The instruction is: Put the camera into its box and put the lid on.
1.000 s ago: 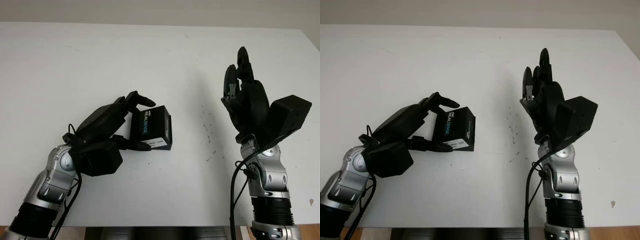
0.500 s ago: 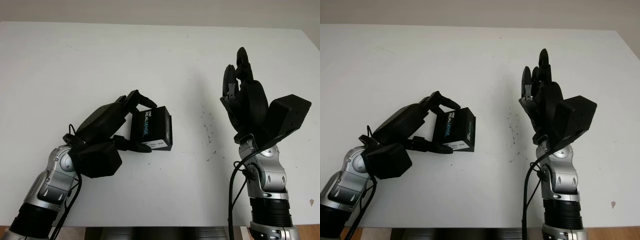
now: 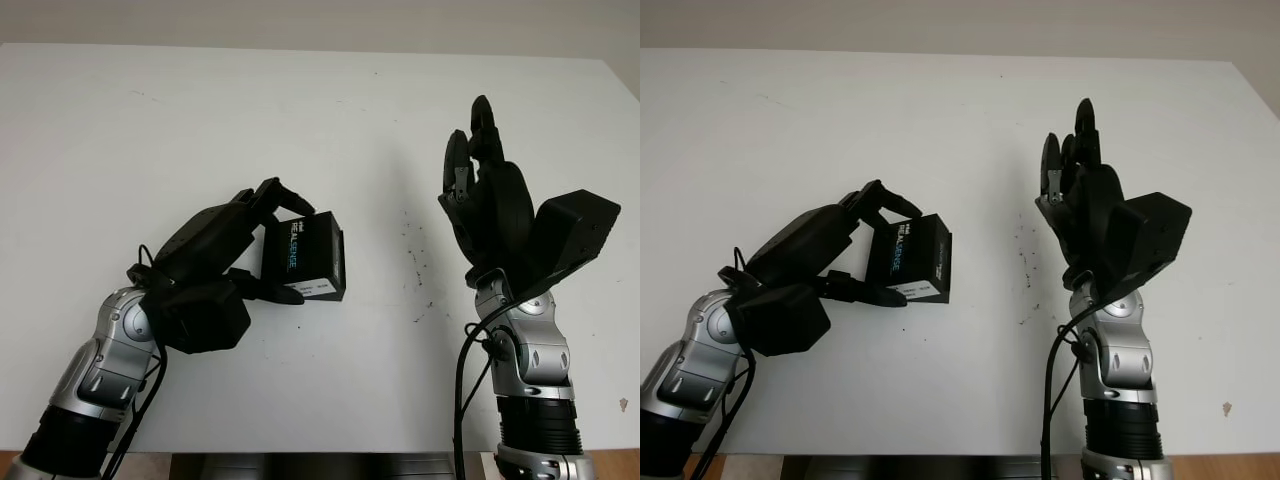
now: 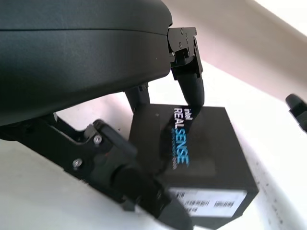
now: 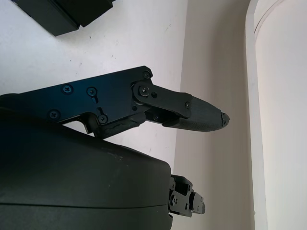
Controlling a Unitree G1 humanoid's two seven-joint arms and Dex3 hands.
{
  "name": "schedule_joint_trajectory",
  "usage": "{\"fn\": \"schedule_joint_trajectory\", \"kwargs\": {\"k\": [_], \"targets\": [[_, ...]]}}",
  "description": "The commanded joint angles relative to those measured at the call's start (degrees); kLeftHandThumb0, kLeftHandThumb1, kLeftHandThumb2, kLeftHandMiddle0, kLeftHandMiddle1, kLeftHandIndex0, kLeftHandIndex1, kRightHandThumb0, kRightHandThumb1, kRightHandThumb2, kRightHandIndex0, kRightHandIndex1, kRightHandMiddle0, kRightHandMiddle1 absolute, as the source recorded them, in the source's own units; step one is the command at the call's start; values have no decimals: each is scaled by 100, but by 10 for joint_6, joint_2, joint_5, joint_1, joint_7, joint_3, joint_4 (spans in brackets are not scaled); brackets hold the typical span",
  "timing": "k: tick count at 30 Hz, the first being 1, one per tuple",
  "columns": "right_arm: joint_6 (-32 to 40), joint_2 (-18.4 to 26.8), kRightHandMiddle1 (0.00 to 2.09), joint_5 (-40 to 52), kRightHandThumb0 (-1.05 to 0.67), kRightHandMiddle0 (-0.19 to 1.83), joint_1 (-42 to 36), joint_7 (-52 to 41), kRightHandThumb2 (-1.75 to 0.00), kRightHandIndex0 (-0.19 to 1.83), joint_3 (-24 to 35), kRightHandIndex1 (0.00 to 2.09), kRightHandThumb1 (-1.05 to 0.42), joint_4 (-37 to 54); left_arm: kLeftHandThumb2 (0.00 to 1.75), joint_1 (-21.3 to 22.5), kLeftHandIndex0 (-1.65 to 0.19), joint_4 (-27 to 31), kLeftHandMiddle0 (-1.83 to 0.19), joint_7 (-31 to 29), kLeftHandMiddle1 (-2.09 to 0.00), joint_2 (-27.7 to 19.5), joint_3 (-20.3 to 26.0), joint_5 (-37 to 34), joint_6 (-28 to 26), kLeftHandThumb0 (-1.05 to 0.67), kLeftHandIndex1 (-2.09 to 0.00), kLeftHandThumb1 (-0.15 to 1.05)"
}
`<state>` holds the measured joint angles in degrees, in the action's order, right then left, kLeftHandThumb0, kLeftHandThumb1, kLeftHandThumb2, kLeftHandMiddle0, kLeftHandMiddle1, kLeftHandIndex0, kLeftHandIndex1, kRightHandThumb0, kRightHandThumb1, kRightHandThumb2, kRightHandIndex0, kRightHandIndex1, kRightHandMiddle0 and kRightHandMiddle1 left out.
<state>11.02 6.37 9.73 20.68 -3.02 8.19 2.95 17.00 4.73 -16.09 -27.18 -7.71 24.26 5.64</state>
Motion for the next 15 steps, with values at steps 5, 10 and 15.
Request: {"fn": "schedule_joint_trajectory", "kwargs": {"k": [5,10,15], "targets": [[-8,-4,5,0,-60,-14,-6,-2,-64,-17,0,5,-105,1,5,22,-8,30,-18,-2,-194,9,1,-6,-10,-17,-168,103],[-9,-6,5,0,-59,-14,-5,-1,-64,-17,0,5,-105,0,5,22,-8,37,-19,-7,-193,4,2,-7,-15,-17,-168,103],[-9,-5,6,1,-59,-14,-6,-3,-64,-17,2,5,-105,-3,6,22,-5,44,-17,-9,-192,3,3,-4,-22,-16,-166,104]]}}
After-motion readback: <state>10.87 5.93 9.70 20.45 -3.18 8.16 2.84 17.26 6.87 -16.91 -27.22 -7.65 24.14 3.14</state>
